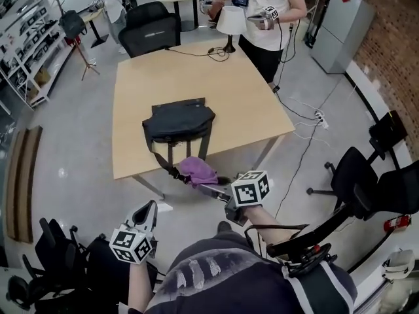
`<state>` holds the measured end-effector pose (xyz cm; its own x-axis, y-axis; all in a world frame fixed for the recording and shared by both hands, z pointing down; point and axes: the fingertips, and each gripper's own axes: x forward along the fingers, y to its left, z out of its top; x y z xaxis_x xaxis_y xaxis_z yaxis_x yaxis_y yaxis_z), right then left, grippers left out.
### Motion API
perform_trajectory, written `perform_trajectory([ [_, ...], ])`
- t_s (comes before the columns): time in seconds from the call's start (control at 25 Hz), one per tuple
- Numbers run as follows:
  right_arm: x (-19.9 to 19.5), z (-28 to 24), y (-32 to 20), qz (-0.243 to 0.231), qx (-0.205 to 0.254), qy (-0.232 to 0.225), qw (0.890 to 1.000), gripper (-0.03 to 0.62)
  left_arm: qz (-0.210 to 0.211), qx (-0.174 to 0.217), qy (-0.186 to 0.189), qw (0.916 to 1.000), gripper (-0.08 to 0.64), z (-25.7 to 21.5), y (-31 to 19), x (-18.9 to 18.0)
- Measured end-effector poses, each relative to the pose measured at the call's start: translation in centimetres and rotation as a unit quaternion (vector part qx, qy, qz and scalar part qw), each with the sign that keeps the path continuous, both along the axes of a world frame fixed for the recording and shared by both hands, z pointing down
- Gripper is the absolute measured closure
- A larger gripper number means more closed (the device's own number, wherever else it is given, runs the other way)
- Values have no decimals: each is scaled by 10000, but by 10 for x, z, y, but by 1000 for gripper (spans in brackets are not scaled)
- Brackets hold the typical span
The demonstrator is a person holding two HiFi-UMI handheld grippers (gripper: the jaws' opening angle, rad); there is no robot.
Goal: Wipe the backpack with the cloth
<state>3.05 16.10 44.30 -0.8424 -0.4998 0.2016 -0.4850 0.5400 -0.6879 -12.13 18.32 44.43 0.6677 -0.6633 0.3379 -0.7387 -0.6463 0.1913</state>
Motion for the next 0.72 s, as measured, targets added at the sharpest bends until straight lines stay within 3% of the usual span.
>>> perform_trajectory([
  [0.28,-53,4,42,10,-192,175,9997,494,43,-1,457,9989,554,4,43,-49],
  [0.56,-72,1,96,39,-71,328,9994,492,610,-45,703,9956,554,14,91,-42],
  [0.72,-63,-8,130,200,-39,185,9996,494,987,8,765,9922,554,8,109,-21],
])
